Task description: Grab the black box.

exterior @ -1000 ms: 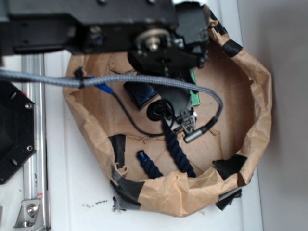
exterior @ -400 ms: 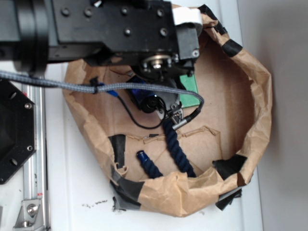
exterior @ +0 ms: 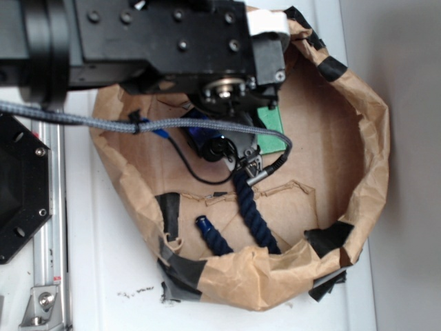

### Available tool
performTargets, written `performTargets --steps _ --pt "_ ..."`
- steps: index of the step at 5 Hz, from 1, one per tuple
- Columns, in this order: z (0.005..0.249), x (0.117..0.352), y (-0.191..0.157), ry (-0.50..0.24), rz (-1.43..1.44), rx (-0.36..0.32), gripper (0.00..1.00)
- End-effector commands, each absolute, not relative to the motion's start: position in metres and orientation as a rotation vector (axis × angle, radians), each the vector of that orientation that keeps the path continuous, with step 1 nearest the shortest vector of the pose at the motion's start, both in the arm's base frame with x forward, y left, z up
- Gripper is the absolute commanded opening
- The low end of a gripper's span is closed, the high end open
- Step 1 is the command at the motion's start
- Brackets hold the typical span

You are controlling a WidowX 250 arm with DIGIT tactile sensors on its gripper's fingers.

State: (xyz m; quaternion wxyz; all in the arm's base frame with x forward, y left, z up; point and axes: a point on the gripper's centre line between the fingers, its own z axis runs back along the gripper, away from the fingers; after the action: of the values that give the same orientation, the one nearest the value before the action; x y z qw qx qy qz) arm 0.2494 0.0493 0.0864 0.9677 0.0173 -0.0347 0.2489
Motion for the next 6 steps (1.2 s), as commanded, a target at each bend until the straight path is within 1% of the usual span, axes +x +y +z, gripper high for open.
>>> performTargets --steps 1,2,3,4,5,6 --pt "0.038 0.224 0.077 -0.094 0.570 -0.073 1.00" --pt "0.018 0.227 0.078 -0.064 0.550 -0.049 1.00" --pt "0.016 0.235 0.072 -0.062 0.541 -0.027 1.00" --pt "0.017 0.244 0.056 -0.061 0.527 0.020 1.00" --pt "0.020 0.247 0.052 -0.057 0.508 0.008 1.00" --pt "0.023 0.247 0.052 -0.065 0.515 -0.011 0.00"
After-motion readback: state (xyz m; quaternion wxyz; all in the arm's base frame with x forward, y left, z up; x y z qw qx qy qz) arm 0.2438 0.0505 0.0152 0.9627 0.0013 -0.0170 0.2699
